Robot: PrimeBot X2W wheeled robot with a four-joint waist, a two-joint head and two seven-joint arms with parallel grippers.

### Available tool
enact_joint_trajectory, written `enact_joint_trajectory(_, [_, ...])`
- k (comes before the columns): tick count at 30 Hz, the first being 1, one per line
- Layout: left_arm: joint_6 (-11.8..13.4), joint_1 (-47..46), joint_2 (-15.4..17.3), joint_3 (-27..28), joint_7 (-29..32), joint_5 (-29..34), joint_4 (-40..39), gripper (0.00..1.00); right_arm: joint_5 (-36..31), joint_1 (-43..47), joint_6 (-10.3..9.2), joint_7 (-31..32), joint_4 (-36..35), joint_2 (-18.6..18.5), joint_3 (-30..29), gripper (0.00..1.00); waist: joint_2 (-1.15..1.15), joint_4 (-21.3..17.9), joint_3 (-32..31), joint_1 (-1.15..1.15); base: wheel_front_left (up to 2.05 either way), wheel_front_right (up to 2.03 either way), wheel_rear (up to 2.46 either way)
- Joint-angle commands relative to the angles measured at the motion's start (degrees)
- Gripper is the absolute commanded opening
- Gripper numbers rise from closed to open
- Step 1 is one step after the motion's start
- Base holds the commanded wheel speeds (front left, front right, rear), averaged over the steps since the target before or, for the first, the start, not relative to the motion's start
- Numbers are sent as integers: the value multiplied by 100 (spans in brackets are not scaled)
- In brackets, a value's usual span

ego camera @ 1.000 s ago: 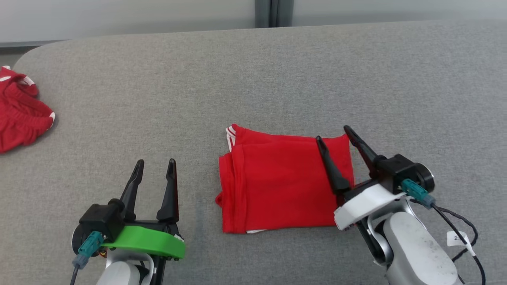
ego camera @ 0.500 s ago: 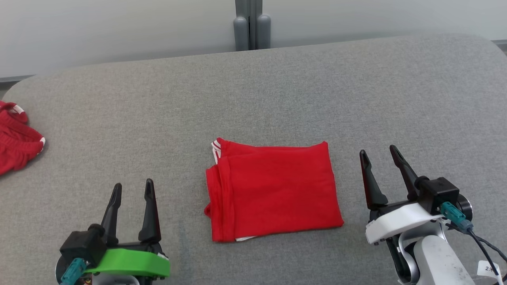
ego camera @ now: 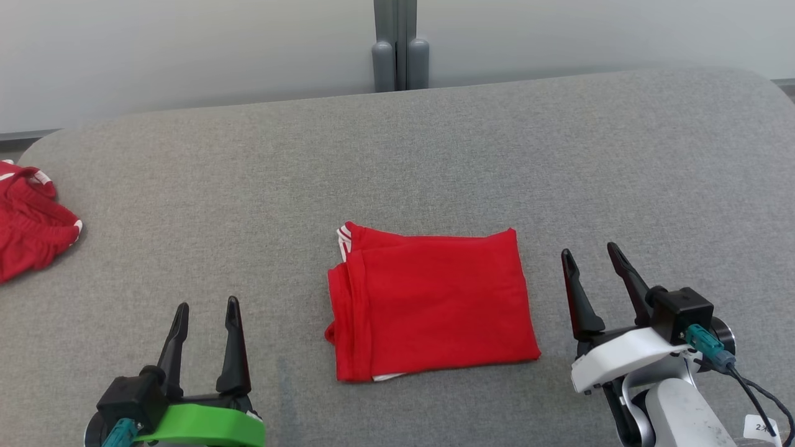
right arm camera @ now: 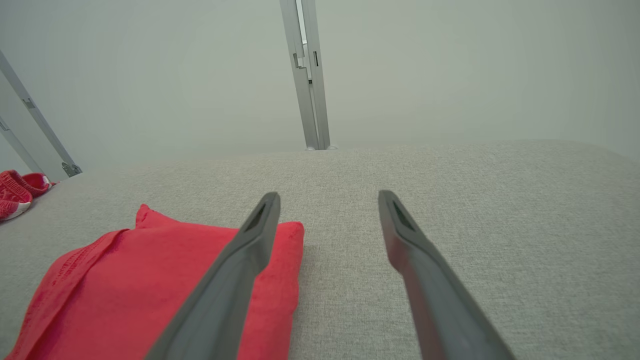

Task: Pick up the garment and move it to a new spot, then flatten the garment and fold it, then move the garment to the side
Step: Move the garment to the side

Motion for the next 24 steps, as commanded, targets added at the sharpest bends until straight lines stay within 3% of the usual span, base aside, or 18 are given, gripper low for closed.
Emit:
enact_joint_trajectory(1, [-42, 87, -12, 30, -3, 52, 10, 100, 6, 48, -3, -17, 19, -4, 0, 100, 0, 1, -5, 0, 0, 0, 0])
enact_joint_trajectory(12, [-101, 120, -55, 113, -3, 118, 15, 100, -121, -38, -3, 99, 135, -5, -31, 100, 0, 5, -18, 0, 0, 0, 0])
enact_joint_trajectory(18, [-112, 22, -66, 109, -3, 144, -5, 100, -178, -270, -3, 960, 245, -13, -25, 100, 0, 66, 76, 0, 0, 0, 0])
enact_joint_trajectory(24, [-120, -102, -74, 77, -3, 101, 2, 100, 197, -641, -3, 2281, 389, -248, 176, 100, 0, 208, 197, 0, 0, 0, 0])
